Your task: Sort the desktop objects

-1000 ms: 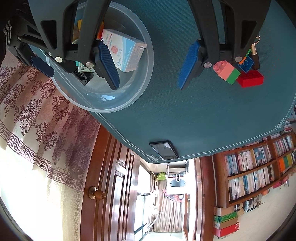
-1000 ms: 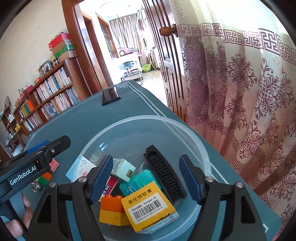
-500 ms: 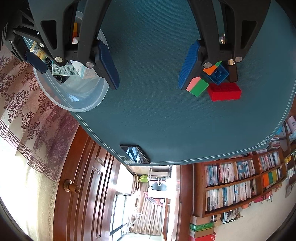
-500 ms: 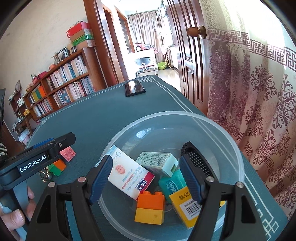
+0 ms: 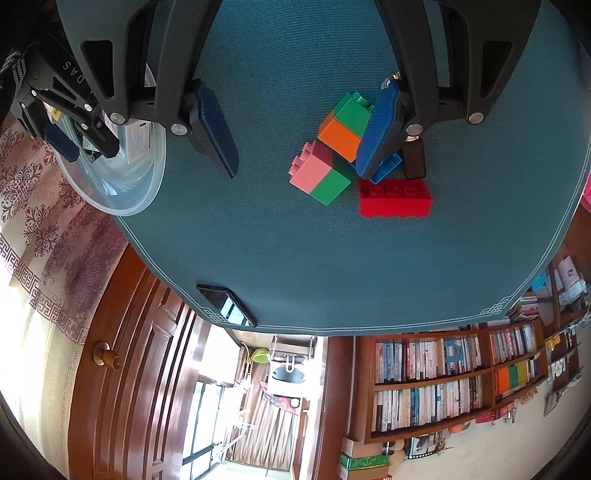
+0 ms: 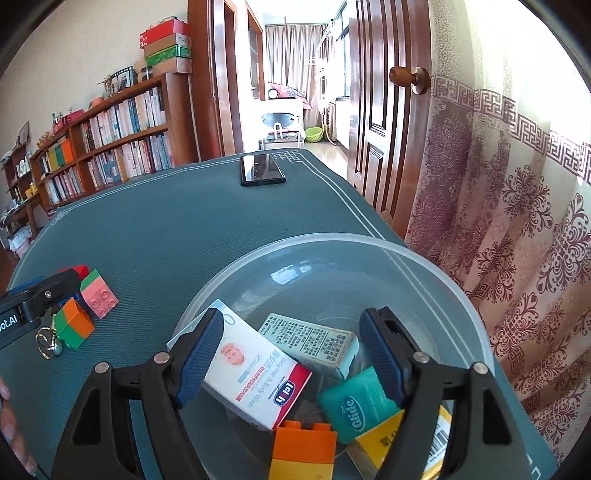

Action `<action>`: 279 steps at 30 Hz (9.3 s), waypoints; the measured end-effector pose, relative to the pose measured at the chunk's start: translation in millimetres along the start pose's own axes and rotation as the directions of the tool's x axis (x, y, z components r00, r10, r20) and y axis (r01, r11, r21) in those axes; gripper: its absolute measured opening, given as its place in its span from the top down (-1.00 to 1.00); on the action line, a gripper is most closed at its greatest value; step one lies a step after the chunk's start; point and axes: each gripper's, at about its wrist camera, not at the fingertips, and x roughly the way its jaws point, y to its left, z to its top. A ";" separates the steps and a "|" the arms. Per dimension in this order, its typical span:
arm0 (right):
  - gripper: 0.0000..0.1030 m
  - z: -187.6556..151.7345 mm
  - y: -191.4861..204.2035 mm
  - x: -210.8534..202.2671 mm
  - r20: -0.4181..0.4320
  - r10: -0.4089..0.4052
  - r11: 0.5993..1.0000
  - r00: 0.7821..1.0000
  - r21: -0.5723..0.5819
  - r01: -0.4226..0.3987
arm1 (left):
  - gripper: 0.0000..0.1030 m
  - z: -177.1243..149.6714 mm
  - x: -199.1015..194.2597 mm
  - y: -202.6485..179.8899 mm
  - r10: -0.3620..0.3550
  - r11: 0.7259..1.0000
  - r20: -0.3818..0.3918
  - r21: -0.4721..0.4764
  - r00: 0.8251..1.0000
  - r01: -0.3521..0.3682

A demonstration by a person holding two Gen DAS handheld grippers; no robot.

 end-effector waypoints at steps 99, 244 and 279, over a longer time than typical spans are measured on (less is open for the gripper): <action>-0.55 -29.3 120.0 -8.9 -0.115 0.261 0.945 0.959 -0.173 -0.278 | -0.05 -52.5 20.8 79.3 0.043 0.999 -0.100 0.021 0.994 -0.041; -0.35 -21.0 -51.7 -44.0 0.076 0.065 0.980 0.995 0.184 -0.078 | -0.03 -35.2 -20.0 -51.2 -0.155 0.981 0.019 0.123 0.988 0.152; -0.38 -19.6 -38.0 -49.0 0.101 0.032 0.986 0.994 0.159 -0.047 | 0.30 -52.0 19.9 79.7 0.189 0.978 -0.079 -0.079 0.979 -0.195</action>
